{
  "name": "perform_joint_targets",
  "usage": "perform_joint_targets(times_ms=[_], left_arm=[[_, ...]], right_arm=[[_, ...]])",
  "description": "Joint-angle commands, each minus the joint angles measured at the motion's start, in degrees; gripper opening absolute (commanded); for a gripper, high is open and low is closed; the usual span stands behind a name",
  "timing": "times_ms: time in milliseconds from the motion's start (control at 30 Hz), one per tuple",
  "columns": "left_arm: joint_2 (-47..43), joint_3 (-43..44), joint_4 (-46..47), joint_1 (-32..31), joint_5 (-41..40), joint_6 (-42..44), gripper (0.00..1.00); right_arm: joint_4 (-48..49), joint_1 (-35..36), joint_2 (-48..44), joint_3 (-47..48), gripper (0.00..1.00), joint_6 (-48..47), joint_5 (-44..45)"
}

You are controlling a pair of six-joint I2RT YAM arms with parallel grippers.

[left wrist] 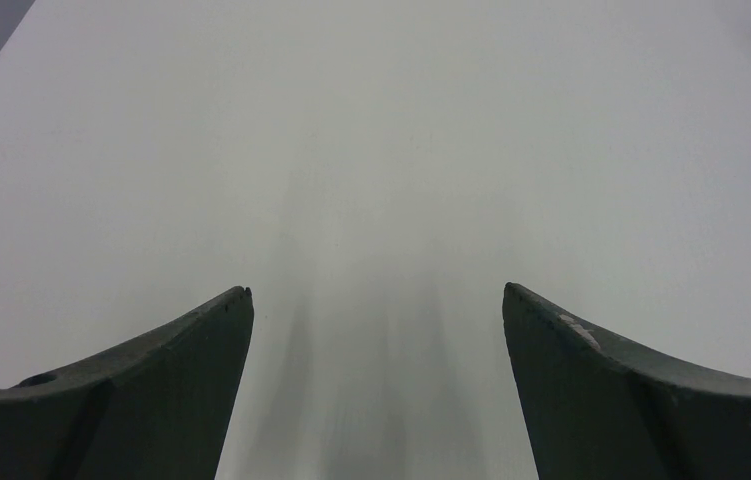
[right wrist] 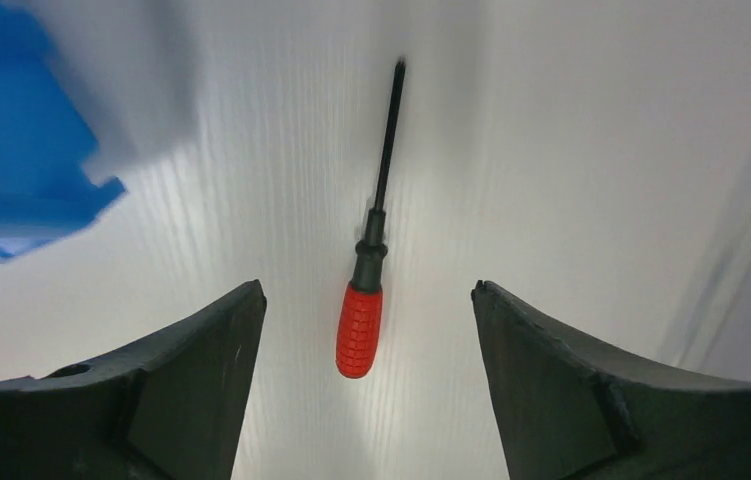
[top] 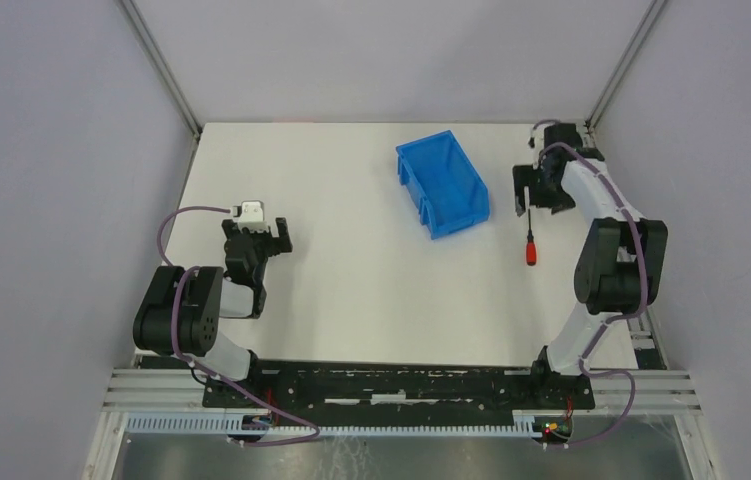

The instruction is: Put the screwdriver in the bin

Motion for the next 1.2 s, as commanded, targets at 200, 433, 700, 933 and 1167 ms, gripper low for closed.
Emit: perform_joint_targets(times_ms=[200, 433, 700, 933, 1167], left_arm=[[-1.19, -0.02, 1.80, 0.42, 0.90, -1.68, 1.00], [-1.21, -0.02, 1.80, 0.42, 0.88, -1.68, 1.00], [-1.24, -0.02, 1.80, 0.42, 0.90, -1.68, 1.00], [-1.21, -0.02, 1.80, 0.42, 0.93, -1.68, 1.00], [-1.20, -0.02, 1.80, 0.42, 0.91, -1.68, 1.00]], right_arm=[[10.37, -0.27, 2.88, -16.80, 0.62, 0.71, 3.65], [9.35, -0.41, 3.81, -17.81, 0.05, -0.09, 5.42], [-17.91, -0.91, 6.67, 17.71, 0.00, -2.01, 4.24], [-20.44, -1.37, 9.79, 34.89, 0.00, 2.25, 2.20], [-5.75, 11.67, 3.39, 29.46, 0.00, 5.26, -2.85]])
